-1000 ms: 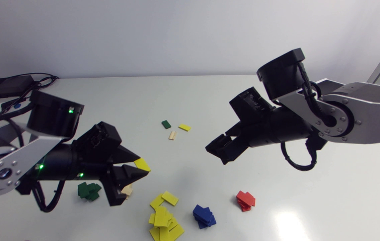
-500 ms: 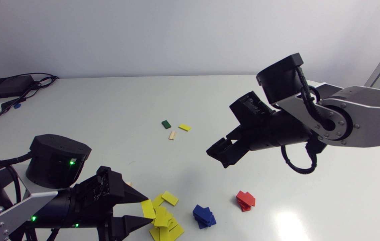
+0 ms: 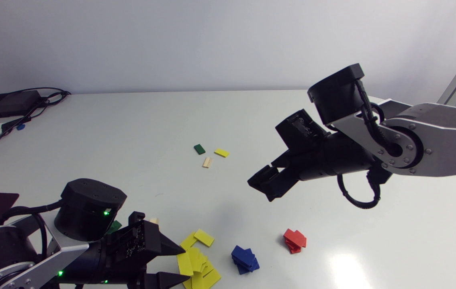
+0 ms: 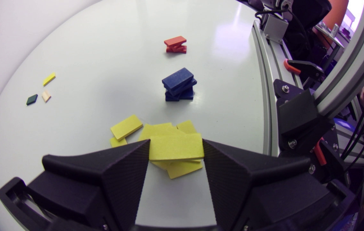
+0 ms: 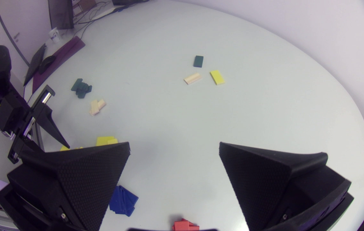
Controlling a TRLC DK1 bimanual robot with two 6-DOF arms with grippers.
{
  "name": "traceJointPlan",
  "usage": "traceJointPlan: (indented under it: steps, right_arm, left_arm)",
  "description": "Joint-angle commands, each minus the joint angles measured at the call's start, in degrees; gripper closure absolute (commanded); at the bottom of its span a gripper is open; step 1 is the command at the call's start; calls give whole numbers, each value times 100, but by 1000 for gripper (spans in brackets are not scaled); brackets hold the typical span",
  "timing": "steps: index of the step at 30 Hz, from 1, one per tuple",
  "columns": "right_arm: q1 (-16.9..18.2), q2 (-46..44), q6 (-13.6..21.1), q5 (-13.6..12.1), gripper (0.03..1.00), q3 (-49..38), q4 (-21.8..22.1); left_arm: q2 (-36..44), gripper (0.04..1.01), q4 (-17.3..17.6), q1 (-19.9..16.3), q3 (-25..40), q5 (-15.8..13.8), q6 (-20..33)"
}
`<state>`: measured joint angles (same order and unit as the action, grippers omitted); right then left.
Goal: Take domino bricks one by one from the mixed stack on the table and place each onto the existing stack of the same color.
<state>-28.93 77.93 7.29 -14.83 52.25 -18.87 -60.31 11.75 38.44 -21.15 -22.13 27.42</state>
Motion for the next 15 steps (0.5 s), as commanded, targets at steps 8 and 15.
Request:
traceJointPlan:
  steps: [8, 15]
  right_arm:
    - [-34, -32, -87, -2, 59, -92, 59]
    - [-25, -59, -87, -2, 59, -118, 59]
  left_arm:
    - [-253, 748, -261, 6, 163, -46, 158]
    - [-455, 748, -472, 15, 163, -55, 150]
